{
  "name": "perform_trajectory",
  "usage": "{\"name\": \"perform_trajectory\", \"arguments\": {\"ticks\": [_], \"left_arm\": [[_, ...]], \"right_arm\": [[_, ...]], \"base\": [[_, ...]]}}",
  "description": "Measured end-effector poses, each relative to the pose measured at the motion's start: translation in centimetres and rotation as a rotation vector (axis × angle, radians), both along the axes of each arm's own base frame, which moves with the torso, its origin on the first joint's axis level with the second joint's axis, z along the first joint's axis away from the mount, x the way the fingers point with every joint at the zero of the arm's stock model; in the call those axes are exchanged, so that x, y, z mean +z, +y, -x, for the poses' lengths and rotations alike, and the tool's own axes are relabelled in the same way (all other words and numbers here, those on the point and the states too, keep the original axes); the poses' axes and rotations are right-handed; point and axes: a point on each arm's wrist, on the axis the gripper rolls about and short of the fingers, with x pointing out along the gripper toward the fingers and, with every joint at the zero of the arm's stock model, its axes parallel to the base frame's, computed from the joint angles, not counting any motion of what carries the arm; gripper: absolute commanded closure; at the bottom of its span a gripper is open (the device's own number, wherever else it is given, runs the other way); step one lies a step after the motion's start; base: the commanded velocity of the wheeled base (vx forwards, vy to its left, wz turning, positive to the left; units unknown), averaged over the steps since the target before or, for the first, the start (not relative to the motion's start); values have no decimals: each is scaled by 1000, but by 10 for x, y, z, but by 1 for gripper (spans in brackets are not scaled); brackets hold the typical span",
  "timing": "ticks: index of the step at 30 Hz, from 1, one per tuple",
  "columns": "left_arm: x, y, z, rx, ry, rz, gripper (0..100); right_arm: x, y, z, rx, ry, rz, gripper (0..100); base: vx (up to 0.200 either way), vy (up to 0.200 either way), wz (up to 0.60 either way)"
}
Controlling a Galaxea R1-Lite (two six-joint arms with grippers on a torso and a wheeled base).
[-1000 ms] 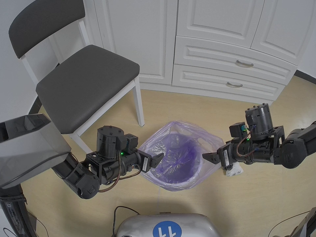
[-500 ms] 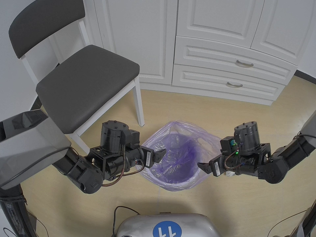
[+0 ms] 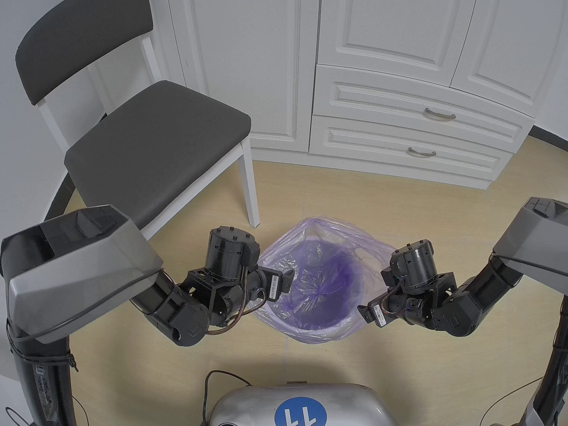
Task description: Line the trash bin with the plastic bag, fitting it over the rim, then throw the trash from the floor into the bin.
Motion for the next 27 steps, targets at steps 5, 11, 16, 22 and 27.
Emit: {"name": "perform_trajectory", "arguments": {"ticks": [5,11,16,22,27], "left_arm": [[-6,-4,-4,0,19,-24,0],[-9,-9,-8,-11,33,-69,0],[-16,-15,-17,-4,15,-99,0],[-31,-21,-32,35,-4,-142,0],[-41,-21,-38,44,20,-160,0]], "right_arm": [[-8,6,-1,-9,-2,50,0],[-12,16,-12,2,-21,63,0],[-20,15,-20,-9,-13,72,0],[-28,9,-33,-41,-11,73,0],[-36,4,-44,-67,-8,74,0]], "base": [[0,0,0],[0,0,0],[0,0,0],[0,0,0],[0,0,0]]}}
